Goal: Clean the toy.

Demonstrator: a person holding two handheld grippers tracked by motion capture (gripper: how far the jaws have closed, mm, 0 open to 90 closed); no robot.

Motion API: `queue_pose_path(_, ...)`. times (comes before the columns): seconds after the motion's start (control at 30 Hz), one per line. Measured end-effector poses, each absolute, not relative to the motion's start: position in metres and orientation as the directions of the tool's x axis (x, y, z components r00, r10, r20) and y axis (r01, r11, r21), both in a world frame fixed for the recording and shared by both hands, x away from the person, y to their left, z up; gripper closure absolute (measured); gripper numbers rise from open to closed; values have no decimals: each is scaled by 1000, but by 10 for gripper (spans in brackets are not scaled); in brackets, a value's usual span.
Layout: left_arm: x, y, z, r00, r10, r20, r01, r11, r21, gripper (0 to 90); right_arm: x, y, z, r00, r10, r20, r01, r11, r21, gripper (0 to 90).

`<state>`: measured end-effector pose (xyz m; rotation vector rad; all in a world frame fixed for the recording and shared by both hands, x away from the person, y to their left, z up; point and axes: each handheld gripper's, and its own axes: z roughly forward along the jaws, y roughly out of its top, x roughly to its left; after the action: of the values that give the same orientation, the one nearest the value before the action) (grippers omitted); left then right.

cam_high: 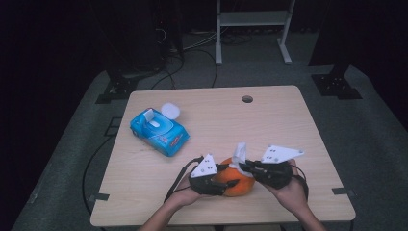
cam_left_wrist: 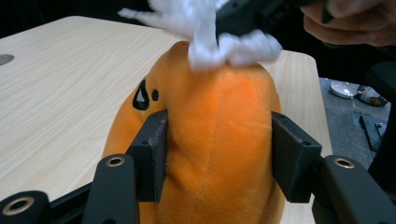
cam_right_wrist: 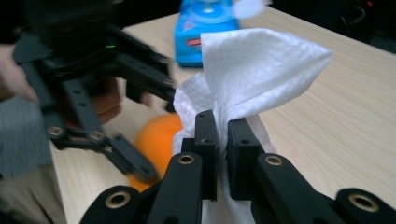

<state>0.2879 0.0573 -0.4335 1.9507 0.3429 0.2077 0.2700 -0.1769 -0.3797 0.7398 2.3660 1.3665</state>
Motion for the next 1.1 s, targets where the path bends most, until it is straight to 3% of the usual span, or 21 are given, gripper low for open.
queue_pose_path(0.2, 289, 57, -433, 937, 348, -10, 143, -357, 923, 440, 280, -197, -386, -768, 640, 26, 345, 379, 858, 838)
queue_pose_path(0.3, 289, 54, -434, 937, 348, -4, 136, -354, 925, 441, 269, -189, -380, -803, 596, 14, 298, 381, 875, 837)
queue_pose_path(0.4, 289, 55, -434, 936, 352, -4, 137, -356, 924, 442, 262, -171, -378, -832, 551, -61, 238, 455, 858, 836)
queue_pose_path(0.6, 291, 59, -433, 933, 358, -18, 151, -347, 926, 442, 280, -201, -390, -770, 638, 10, 336, 392, 857, 837)
queue_pose_path(0.8, 291, 59, -433, 933, 358, -17, 149, -345, 927, 432, 269, -192, -385, -802, 597, -13, 288, 406, 867, 836)
queue_pose_path(1.0, 299, 65, -432, 937, 340, -75, 192, -325, 926, 179, 274, -199, -392, -806, 592, 20, 317, 403, 859, 835)
queue_pose_path(1.1, 302, 67, -438, 945, 319, -68, 186, -353, 917, 154, 277, -202, -393, -804, 594, 27, 322, 396, 860, 835)
